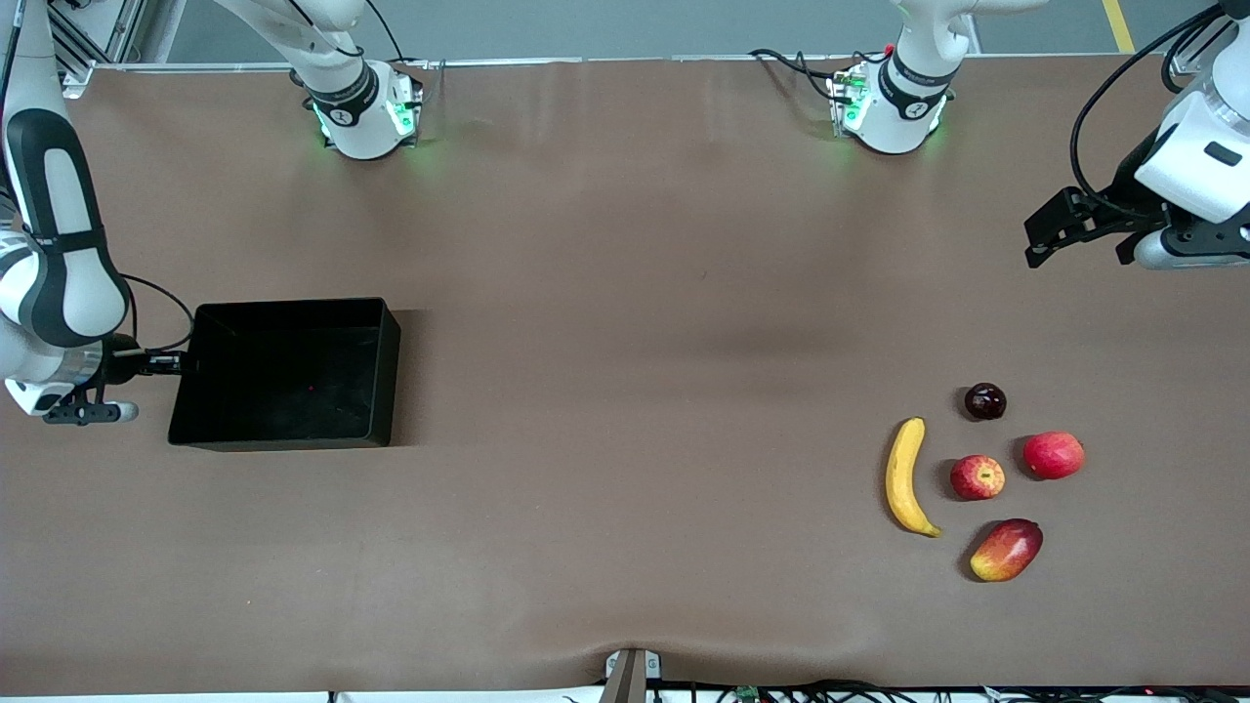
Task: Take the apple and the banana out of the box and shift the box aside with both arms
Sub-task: 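Slide the black tray away from the fruits with the right gripper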
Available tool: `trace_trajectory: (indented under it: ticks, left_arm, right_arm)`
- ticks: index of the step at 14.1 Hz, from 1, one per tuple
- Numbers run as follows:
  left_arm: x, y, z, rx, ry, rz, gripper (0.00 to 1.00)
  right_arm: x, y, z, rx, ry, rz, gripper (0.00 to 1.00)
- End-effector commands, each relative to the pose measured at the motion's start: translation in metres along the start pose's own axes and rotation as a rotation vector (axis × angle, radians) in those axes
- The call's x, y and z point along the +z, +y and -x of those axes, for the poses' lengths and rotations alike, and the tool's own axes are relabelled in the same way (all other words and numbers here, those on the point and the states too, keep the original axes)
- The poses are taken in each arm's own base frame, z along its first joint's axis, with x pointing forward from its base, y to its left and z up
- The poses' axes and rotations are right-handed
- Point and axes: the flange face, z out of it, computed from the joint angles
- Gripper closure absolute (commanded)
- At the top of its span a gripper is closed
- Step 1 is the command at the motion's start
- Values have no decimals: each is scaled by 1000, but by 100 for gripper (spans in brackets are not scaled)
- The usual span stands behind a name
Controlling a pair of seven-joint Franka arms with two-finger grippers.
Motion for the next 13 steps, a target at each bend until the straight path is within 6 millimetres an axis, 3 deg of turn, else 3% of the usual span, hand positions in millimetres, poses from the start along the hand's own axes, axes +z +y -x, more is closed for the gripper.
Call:
trace_trajectory:
  ticks: [1,4,8,11,13]
  left_arm:
    - [0,-2,6,-5,-5,20,0]
    - [-2,-2,7,-5,-7,19,0]
    - [-3,-6,15,7,-40,-13,0]
    - [0,-6,13,7,-45,-19,0]
    - [5,-8,10,10,-41,-57,0]
  right_arm:
    - [-49,-20,-21,-55,40,-1,0]
    - [-116,-67,-53,-150,138,58,0]
    - [-180,-128,-73,-253,205,149,0]
    - [-221,-172,-69,-172,246,126,0]
    - [-231,-205,-53,-58,178,104,0]
